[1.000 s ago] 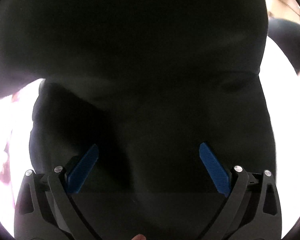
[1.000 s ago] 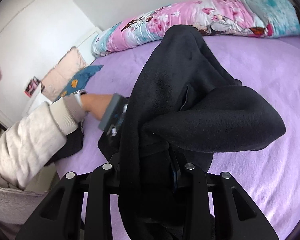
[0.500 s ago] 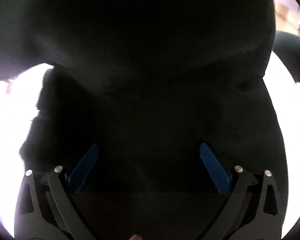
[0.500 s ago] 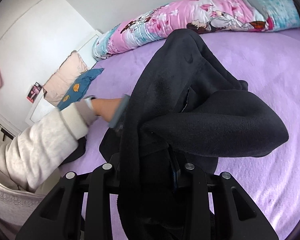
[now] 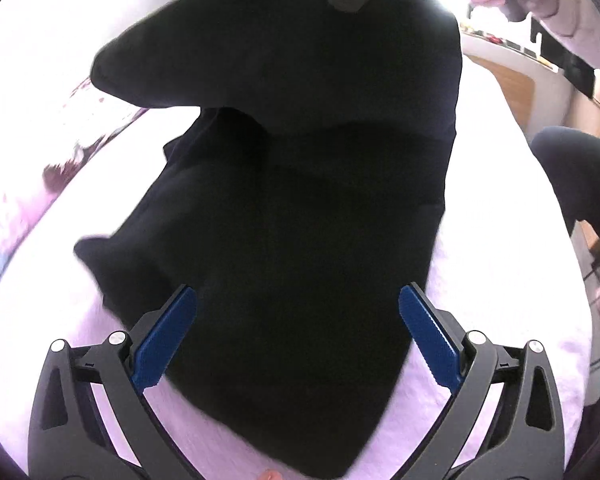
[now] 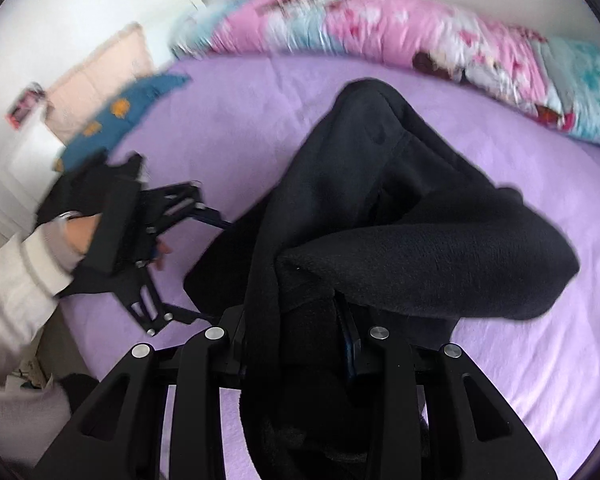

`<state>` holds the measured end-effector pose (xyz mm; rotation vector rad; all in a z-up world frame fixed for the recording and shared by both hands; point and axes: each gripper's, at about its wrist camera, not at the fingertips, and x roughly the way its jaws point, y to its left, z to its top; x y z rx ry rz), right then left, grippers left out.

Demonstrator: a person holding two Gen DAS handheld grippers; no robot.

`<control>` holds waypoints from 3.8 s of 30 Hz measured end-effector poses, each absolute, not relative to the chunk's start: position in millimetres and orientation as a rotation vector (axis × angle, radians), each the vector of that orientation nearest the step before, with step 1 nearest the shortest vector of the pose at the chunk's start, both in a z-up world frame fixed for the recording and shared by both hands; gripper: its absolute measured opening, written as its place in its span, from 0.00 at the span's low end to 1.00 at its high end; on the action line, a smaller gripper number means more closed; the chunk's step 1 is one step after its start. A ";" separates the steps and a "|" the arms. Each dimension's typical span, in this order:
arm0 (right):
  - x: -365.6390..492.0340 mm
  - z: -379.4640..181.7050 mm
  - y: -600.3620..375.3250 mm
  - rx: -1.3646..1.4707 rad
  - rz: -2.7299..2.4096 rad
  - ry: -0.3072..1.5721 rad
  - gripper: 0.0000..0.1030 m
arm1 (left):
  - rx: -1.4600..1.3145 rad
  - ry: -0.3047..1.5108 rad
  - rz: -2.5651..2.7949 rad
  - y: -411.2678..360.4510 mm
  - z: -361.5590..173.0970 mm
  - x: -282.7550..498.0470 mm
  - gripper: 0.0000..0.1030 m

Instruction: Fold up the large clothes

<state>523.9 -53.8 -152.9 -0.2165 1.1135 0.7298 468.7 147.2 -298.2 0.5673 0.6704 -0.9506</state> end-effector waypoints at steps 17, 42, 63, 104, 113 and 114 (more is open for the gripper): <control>444.1 -327.7 141.5 -1.022 0.291 0.947 0.31 | 0.320 0.571 -0.933 276.6 -215.6 391.3 0.94; 406.8 -345.1 140.8 -1.088 0.230 0.732 0.34 | 0.701 0.999 -1.042 -10.2 -227.6 551.2 0.94; 344.7 -191.7 -79.2 -0.350 0.641 0.653 0.94 | 0.653 0.935 -0.626 40.2 -297.1 608.5 0.96; 449.2 -262.0 -82.1 -0.240 0.768 0.931 0.95 | -0.032 0.837 -0.408 68.5 -263.0 466.4 0.94; 489.3 -175.5 -169.0 -0.308 0.768 0.863 0.95 | 0.004 0.890 -0.269 70.0 -281.2 464.1 0.94; 507.3 -169.7 -168.4 -0.335 0.729 0.851 0.95 | -0.007 0.885 -0.253 73.7 -275.1 459.0 0.94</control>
